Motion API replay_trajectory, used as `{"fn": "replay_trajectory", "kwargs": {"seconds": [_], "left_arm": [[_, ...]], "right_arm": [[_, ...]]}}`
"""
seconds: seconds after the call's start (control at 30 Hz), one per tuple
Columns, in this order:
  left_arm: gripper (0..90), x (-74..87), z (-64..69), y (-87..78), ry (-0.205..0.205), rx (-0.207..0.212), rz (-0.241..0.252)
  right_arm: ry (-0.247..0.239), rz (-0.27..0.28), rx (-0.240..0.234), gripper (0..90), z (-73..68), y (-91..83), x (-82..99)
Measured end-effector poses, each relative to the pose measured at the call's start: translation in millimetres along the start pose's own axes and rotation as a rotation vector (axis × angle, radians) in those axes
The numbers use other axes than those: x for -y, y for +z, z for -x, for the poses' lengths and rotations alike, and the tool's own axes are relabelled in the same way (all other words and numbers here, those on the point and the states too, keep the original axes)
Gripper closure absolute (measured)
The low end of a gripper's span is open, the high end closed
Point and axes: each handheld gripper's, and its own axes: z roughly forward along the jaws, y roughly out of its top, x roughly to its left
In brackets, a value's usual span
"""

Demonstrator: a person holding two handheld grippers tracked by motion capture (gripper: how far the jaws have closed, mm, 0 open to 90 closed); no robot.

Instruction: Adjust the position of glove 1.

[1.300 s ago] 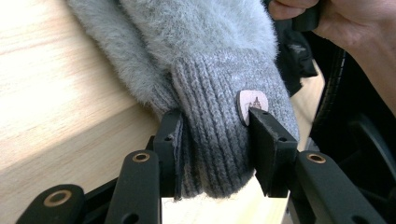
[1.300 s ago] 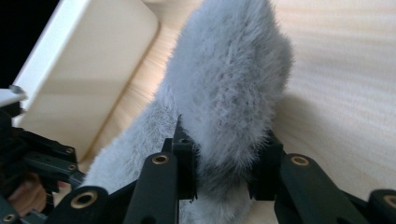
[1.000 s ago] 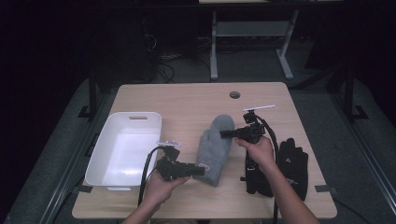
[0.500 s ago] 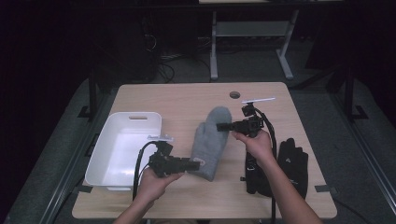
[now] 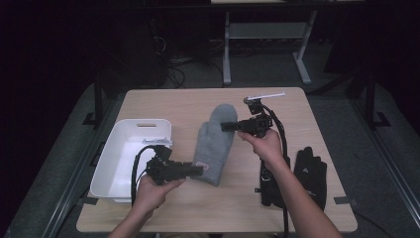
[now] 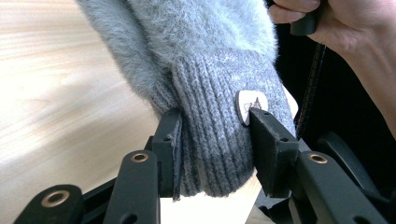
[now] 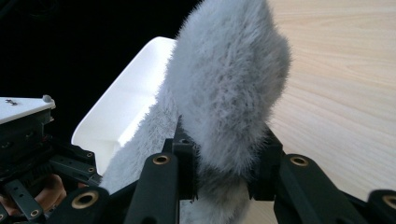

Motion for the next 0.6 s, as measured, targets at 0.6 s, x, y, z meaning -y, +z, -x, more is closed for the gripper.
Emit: {"fn": "replay_trajectory", "kwargs": {"seconds": [0.6], "left_arm": [[57.0,-3.7,-4.8,-38.8,0.004,-0.018,0.046]], "right_arm": [[-0.047,-0.008,-0.031,69.2,-30.2,17.6,-25.6]]}}
